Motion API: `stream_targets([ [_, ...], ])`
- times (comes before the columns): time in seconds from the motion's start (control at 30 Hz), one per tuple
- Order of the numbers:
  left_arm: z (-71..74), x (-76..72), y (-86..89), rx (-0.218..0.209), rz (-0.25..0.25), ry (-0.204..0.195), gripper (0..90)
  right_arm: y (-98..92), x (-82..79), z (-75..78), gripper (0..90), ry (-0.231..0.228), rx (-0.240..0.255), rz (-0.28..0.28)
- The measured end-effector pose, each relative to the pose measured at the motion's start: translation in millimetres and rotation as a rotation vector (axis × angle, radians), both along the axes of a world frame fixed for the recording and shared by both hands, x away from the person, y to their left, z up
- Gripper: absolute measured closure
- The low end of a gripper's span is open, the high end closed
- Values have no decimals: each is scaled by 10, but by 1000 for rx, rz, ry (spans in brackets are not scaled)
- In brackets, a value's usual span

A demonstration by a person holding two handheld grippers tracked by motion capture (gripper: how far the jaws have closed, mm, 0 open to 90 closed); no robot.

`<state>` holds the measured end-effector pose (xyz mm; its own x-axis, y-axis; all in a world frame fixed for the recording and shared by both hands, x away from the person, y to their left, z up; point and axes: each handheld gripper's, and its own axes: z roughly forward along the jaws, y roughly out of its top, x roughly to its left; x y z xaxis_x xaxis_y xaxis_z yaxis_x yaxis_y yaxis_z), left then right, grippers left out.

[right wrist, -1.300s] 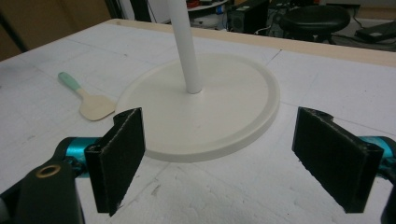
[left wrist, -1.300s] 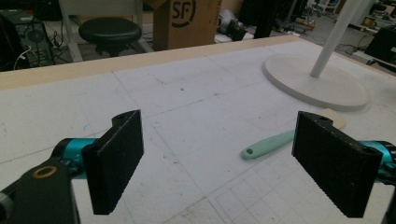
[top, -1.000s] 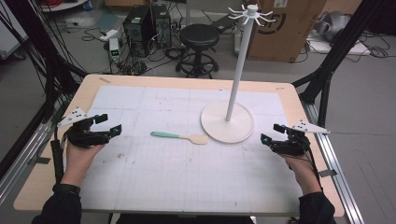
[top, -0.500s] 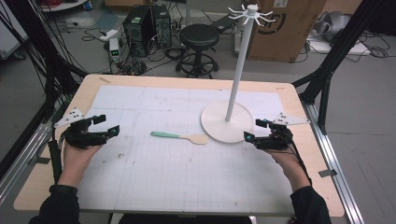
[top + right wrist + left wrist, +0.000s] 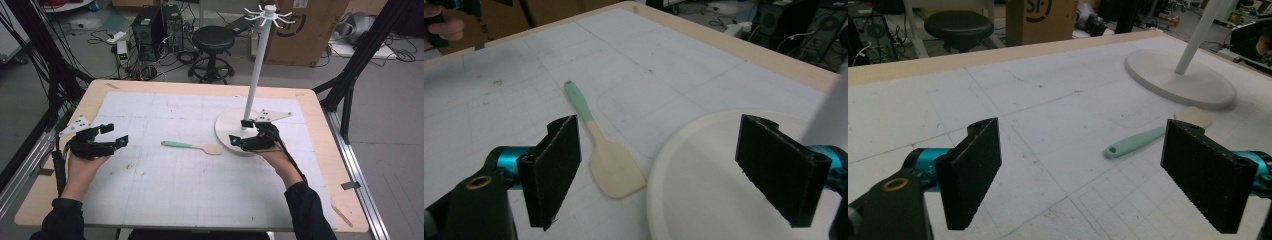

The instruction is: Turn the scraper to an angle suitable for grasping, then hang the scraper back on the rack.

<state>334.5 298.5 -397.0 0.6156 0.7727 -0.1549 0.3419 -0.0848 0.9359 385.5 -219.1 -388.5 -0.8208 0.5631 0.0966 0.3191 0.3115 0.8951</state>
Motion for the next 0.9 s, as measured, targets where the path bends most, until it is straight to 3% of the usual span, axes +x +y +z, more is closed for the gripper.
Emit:
stream_targets([
  [0.33,-5,8,-6,-9,-6,-1,171,517,156,-26,237,15,-76,118],
  [0.5,-10,13,-9,-8,-10,3,171,722,209,-75,259,39,-110,143],
  [0.73,-15,13,-23,-2,-17,8,170,977,265,-249,374,67,-204,172],
  [0.9,-22,21,-31,-3,-25,12,170,1089,294,-361,441,91,-228,198],
])
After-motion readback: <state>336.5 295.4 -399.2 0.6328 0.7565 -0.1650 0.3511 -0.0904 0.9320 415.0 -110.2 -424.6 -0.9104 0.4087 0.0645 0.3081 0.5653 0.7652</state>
